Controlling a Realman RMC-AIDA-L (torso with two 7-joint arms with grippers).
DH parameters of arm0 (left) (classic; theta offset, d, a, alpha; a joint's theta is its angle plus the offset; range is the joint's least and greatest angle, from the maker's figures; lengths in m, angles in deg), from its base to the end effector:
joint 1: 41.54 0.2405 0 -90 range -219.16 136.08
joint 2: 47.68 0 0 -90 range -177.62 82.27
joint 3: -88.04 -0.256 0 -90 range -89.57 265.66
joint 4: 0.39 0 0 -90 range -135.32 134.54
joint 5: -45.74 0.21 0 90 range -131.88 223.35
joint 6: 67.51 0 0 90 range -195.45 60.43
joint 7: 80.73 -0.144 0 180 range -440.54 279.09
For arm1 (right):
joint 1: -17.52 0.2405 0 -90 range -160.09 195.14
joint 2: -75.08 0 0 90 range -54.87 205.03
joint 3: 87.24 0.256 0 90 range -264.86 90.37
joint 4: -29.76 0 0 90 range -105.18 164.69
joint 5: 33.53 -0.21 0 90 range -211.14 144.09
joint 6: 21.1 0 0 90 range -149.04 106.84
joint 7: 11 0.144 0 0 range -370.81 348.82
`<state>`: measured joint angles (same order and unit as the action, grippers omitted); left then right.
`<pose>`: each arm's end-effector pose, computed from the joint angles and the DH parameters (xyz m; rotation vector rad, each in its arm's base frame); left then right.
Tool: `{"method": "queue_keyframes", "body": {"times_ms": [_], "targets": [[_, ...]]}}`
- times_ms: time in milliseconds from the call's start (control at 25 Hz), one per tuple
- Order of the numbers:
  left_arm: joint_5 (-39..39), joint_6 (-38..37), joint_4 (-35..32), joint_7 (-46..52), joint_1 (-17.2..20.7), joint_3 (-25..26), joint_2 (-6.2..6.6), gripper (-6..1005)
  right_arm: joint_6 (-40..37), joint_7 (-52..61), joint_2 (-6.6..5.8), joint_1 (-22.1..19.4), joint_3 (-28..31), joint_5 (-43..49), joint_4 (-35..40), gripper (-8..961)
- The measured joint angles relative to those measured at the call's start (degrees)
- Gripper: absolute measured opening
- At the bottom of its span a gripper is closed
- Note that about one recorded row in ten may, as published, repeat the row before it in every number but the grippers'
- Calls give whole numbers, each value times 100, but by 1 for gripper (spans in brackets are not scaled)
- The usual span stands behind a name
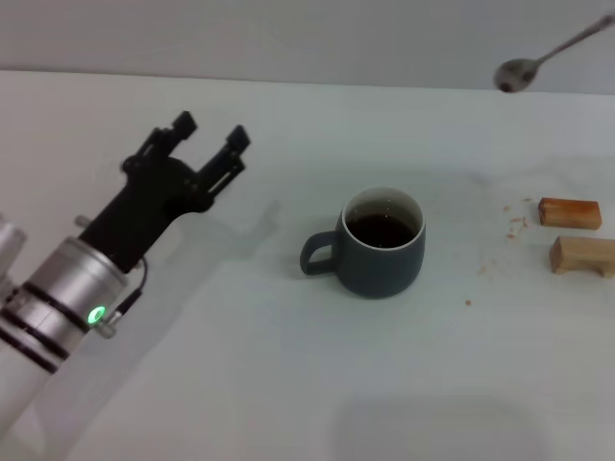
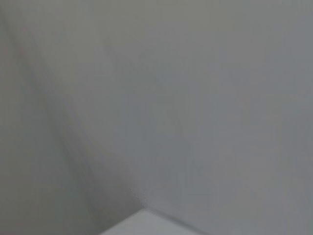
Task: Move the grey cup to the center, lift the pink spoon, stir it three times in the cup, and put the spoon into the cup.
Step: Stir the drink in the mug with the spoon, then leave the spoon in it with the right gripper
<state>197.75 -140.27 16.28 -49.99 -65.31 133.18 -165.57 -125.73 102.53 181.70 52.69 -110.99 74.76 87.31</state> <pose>-0.2650 0.3127 -0.0535 -1.9398 -0.6427 -1.1312 0.2180 0.3624 0.1870 -2.4912 0.7617 0.9076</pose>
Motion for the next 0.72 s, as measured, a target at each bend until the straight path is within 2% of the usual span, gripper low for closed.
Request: {"method": "queue_keyframes", "body": {"times_ms": [120,280,480,600,720], "targets": [[-1,-240,-60,3,127,69,4,813,-197,241,-94,430,-36,399,27,101],[-5,-379,-97,7,223,90,8,813,-245,436,-145,831,-373,765,31,101],[10,-509,-102,11,324,92,13,813,-186,480,-114,1179,-912,1146,-124,101],[12,-584,-109,11,349,97,13,813,-77,480,-62,1283,-1333,1187,-177,101],[14,-614,-113,11,355,99,13,813,8,480,-34,1298,-1488,1198,-245,101]]}}
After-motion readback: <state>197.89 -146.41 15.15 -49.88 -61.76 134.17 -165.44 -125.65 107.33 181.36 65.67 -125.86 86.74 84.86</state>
